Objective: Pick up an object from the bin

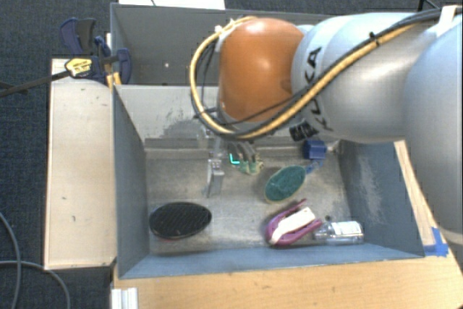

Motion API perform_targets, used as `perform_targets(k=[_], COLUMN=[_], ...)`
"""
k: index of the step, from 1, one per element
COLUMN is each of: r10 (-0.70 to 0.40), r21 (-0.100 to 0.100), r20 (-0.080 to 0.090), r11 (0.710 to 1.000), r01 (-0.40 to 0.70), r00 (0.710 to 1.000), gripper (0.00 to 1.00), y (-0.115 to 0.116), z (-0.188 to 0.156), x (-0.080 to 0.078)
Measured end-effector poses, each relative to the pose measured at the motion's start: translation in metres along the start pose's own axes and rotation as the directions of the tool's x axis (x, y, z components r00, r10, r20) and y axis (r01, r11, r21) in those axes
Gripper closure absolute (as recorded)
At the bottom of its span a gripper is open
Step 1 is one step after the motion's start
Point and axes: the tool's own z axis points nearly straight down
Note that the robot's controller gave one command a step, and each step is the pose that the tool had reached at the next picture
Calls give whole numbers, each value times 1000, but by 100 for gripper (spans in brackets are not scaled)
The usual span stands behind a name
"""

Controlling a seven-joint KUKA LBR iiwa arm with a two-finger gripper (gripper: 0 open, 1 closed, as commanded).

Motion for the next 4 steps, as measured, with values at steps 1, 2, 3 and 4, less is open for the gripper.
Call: perform_targets(k=[1, 2, 3, 4], r10=[-257, -241, -234, -165], r21=[0, 0, -1, -2], r20=[2, -3, 14, 9], r11=[966, 971, 972, 986], r01=[257, 241, 234, 165], r00=[966, 971, 972, 986], gripper=[0, 0, 100, 100], y=[56, 28, 30, 37], z=[74, 121, 118, 119], x=[15, 63, 58, 29])
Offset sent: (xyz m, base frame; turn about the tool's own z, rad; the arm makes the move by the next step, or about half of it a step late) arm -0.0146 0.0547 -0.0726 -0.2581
